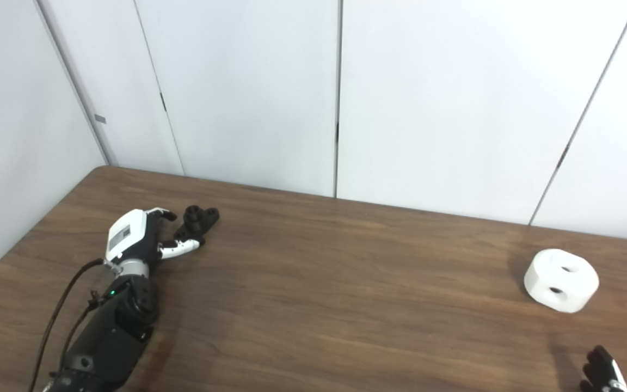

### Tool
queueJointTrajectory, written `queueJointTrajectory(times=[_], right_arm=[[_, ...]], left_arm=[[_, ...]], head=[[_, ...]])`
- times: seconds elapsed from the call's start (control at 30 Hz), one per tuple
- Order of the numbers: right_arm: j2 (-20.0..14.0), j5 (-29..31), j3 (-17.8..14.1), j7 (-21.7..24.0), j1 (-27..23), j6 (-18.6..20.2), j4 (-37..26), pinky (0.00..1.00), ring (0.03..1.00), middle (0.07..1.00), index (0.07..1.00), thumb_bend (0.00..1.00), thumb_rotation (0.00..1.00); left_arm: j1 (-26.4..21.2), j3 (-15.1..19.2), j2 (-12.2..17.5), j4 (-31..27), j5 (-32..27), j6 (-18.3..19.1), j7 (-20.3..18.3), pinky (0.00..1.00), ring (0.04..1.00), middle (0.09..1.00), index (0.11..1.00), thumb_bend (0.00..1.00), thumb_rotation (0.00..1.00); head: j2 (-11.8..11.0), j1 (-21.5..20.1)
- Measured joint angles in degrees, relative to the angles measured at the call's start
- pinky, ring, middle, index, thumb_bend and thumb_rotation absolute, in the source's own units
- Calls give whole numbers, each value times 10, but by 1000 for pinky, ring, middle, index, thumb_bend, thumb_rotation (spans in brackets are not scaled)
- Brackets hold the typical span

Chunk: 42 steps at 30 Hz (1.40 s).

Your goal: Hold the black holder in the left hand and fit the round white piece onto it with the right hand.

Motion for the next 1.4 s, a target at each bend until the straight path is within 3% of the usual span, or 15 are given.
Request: queueJointTrajectory(times=[0.33, 0.87, 0.9, 0.97, 1.4], right_arm=[[0, 1, 0, 0, 0, 1, -1, 1000, 1000, 1000, 1000, 741, 1000], [0, 0, 0, 0, 1, 1, -2, 1000, 1000, 1000, 1000, 748, 1000], [0, 0, 0, 0, 1, 1, -2, 1000, 1000, 1000, 1000, 749, 1000], [0, 0, 0, 0, 2, 2, -3, 1000, 1000, 1000, 1000, 748, 1000], [0, 2, 1, 0, 9, 3, -9, 1000, 1000, 1000, 1000, 725, 1000]], left_arm=[[-4, 0, -3, -2, -13, 3, -1, 913, 920, 868, 711, 829, 347], [-6, -5, -4, 4, -21, -1, 16, 896, 896, 818, 550, 777, 204], [-6, -4, -4, 4, -22, -1, 17, 903, 899, 817, 514, 626, 130], [-6, -3, -5, 4, -24, -1, 18, 913, 900, 813, 495, 549, 89], [-7, -3, -7, 19, -19, -22, 53, 803, 858, 761, 485, 518, 45]], head=[[2, -1], [6, 1], [7, 1], [7, 1], [9, -2]])
